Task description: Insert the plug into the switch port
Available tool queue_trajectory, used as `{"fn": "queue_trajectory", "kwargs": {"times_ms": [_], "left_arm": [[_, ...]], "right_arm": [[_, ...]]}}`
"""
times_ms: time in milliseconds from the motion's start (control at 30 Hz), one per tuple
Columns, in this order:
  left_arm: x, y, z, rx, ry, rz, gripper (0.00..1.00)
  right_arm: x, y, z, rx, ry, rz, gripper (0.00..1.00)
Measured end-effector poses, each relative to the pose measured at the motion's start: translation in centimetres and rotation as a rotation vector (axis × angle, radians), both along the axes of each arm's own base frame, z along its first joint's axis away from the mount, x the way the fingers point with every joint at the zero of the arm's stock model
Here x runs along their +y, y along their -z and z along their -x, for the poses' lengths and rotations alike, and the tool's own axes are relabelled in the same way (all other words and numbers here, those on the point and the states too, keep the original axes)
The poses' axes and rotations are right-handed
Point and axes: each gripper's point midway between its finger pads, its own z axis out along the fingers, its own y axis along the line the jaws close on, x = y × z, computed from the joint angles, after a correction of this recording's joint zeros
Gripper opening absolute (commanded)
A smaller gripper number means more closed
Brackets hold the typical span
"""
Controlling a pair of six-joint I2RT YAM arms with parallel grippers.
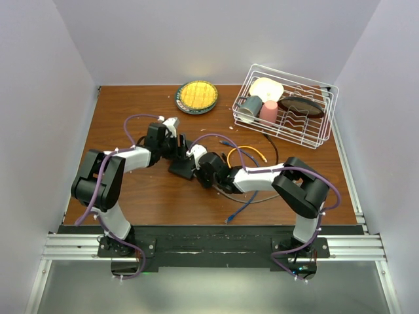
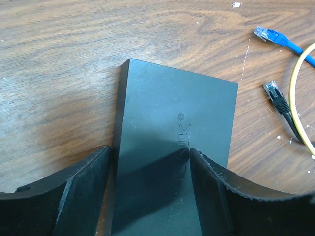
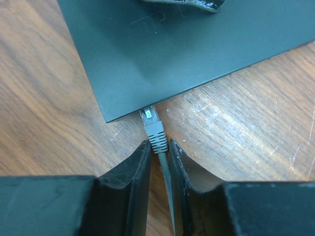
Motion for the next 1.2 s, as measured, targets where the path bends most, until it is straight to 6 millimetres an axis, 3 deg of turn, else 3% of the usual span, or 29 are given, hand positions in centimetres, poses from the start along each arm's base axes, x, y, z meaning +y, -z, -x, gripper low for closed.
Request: {"fn": "queue_trajectory", "kwargs": {"times_ms": [100,167,900,1200], "left_arm": [[-0.1,0.0,0.0,-0.006,0.006,0.007,0.65],[0.0,0.1,0.1,-0.011,0.008,0.016,0.62],[0.2,0.5,0.3,-0.080,0.028,0.085,0.53],[0.5,0.6,0.3,-0.134,-0.004,0.104,0.42]], "right_arm": [[0.2,0.0,0.1,-0.001,-0.012,-0.015,0.03],[0.3,0.0,0.2,-0.003,-0.019,-0.018,0.00],[1.5,0.0,-0.2,0.001,-0.025,-0.060,0.00],[2.0,-0.1,-0.4,0.032,0.014,-0.084,0.00]]}}
